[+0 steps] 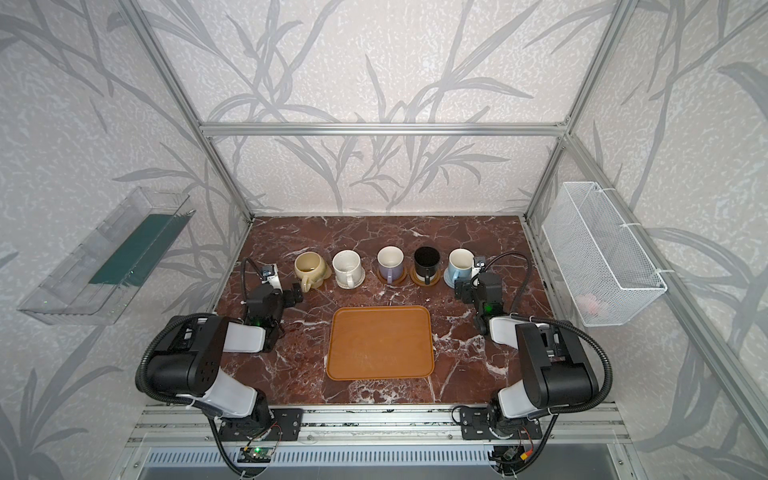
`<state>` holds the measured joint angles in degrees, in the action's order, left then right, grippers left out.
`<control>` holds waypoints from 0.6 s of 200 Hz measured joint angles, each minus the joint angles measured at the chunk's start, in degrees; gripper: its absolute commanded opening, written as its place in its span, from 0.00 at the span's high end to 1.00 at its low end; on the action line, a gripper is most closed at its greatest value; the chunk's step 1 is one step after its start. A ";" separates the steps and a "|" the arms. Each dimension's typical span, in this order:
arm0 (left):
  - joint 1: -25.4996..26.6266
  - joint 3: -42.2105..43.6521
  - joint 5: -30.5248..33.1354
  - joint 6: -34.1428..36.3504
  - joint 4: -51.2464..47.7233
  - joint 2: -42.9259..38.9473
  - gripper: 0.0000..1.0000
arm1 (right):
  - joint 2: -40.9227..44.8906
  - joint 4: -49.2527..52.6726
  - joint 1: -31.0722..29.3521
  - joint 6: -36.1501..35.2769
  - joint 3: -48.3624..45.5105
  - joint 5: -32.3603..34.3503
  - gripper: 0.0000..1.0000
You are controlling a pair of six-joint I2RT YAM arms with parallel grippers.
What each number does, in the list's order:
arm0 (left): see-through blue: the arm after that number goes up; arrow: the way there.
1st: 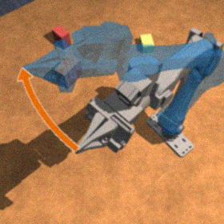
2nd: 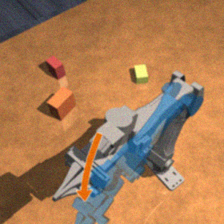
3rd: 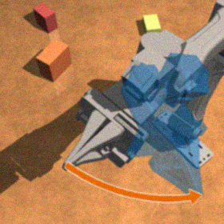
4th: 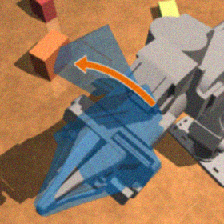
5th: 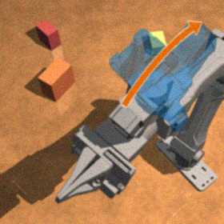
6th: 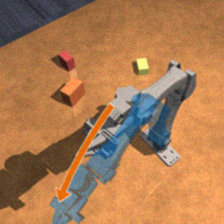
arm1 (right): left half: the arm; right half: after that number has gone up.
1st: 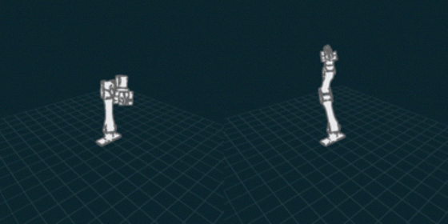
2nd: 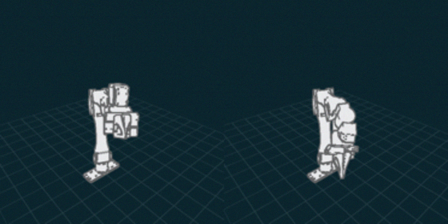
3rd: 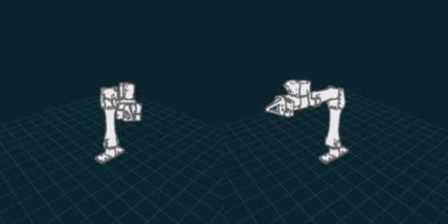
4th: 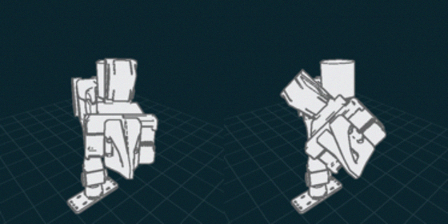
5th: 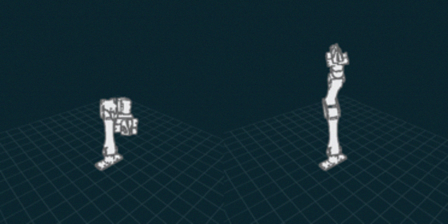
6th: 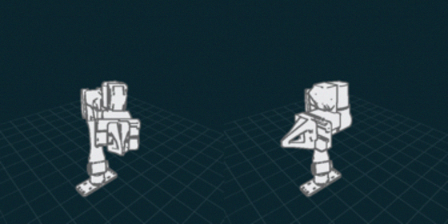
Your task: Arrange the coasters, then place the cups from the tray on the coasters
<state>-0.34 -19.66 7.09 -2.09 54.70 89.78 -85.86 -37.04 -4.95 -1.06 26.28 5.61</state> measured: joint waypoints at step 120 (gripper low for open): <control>-0.76 -0.87 -1.07 -0.26 -0.68 0.00 0.01 | -2.62 -9.53 -0.02 -1.18 -3.63 -1.79 0.01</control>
<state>-1.10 -20.53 6.02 -2.35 54.02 89.78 -88.49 -46.57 -4.97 -2.24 22.65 3.81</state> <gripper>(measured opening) 0.992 0.991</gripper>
